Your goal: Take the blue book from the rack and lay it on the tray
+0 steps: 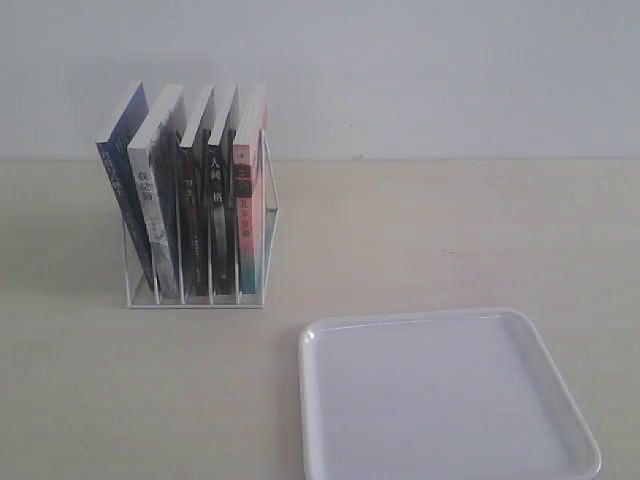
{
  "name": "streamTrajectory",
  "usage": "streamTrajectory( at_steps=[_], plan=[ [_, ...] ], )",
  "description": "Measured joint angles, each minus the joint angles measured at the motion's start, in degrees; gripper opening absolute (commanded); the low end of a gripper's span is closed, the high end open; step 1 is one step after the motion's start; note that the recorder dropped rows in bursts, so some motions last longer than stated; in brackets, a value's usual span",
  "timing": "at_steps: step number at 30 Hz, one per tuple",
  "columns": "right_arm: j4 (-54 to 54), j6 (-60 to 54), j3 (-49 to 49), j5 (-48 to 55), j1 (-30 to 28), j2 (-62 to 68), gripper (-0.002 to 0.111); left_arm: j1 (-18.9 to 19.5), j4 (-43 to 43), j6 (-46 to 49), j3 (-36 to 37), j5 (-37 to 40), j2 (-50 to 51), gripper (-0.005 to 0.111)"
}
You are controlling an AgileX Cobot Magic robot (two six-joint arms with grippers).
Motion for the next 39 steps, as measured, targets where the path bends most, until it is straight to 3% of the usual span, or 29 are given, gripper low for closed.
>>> streamTrajectory(
  at_steps=[12,17,26,31,39],
  plan=[
    [0.0,0.0,0.0,0.0,0.0,0.0,0.0,0.0,0.0,0.91,0.0,-0.86,0.0,0.005],
    [0.0,0.0,0.0,0.0,0.0,0.0,0.0,0.0,4.47,4.99,0.0,-2.68,0.0,0.005],
    [0.0,0.0,0.0,0.0,0.0,0.0,0.0,0.0,0.98,2.97,0.04,-28.08,0.0,0.005],
    [0.0,0.0,0.0,0.0,0.0,0.0,0.0,0.0,0.71,-10.76,0.04,-43.22,0.0,0.005],
    [0.0,0.0,0.0,0.0,0.0,0.0,0.0,0.0,0.58,-35.39,0.04,-50.99,-0.03,0.005]
  ],
)
